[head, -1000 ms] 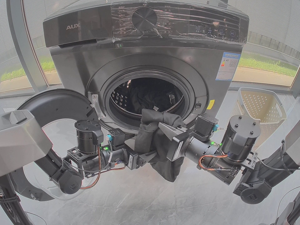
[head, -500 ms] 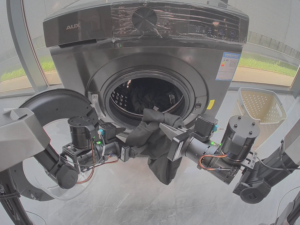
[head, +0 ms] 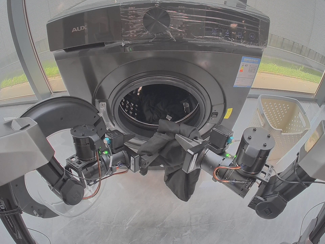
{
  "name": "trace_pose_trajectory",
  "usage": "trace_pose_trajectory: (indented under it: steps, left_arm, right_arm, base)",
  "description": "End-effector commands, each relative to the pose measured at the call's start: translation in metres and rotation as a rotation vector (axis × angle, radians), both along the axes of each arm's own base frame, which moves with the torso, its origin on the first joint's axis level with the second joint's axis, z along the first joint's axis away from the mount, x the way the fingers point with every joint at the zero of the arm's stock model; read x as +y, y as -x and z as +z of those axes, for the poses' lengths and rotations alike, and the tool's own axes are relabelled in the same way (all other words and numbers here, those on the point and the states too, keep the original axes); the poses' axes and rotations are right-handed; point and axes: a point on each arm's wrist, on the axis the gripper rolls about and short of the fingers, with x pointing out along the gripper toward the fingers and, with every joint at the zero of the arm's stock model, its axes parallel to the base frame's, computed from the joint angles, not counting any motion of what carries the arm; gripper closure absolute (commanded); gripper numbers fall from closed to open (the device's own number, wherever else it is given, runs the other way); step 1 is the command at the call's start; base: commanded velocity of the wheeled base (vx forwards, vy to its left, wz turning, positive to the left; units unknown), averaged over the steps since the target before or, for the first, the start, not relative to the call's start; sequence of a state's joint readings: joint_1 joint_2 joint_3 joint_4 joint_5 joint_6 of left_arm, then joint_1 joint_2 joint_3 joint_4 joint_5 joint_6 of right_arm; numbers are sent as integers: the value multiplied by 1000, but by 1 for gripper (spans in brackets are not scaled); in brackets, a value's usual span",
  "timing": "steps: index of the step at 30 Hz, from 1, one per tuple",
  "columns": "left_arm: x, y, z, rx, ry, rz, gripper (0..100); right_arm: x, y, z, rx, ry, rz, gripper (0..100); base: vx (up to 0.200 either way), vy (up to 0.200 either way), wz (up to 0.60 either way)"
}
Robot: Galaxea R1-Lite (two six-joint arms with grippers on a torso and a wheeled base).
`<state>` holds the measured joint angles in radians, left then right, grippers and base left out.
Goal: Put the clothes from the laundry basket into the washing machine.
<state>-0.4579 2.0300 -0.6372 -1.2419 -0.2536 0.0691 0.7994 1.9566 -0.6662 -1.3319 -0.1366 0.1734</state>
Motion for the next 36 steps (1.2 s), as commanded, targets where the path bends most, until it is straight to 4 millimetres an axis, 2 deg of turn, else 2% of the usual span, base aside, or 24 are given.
trace_pose_trajectory:
  steps: [1, 12, 19, 28, 36]
  left_arm:
    - [1, 0, -2, 6, -3, 3, 0]
    - [1, 1, -2, 8, -4, 3, 0]
    - [-3, 0, -2, -2, 2, -5, 0]
    - [-11, -2, -10, 12, -6, -25, 0]
    - [-13, -13, -20, 1, 0, -8, 0]
  right_arm:
    - [0, -2, -5, 11, 11, -5, 100]
    - [-8, -7, -8, -6, 39, -30, 100]
    - [-4, -5, -9, -7, 36, -19, 100]
    - [-1, -3, -8, -11, 32, -9, 100]
    - [-2, -2, -8, -10, 33, -7, 100]
  base:
    - [0, 0, 0]
    - [0, 0, 0]
    - [0, 0, 0]
    - [0, 0, 0]
    - [0, 0, 0]
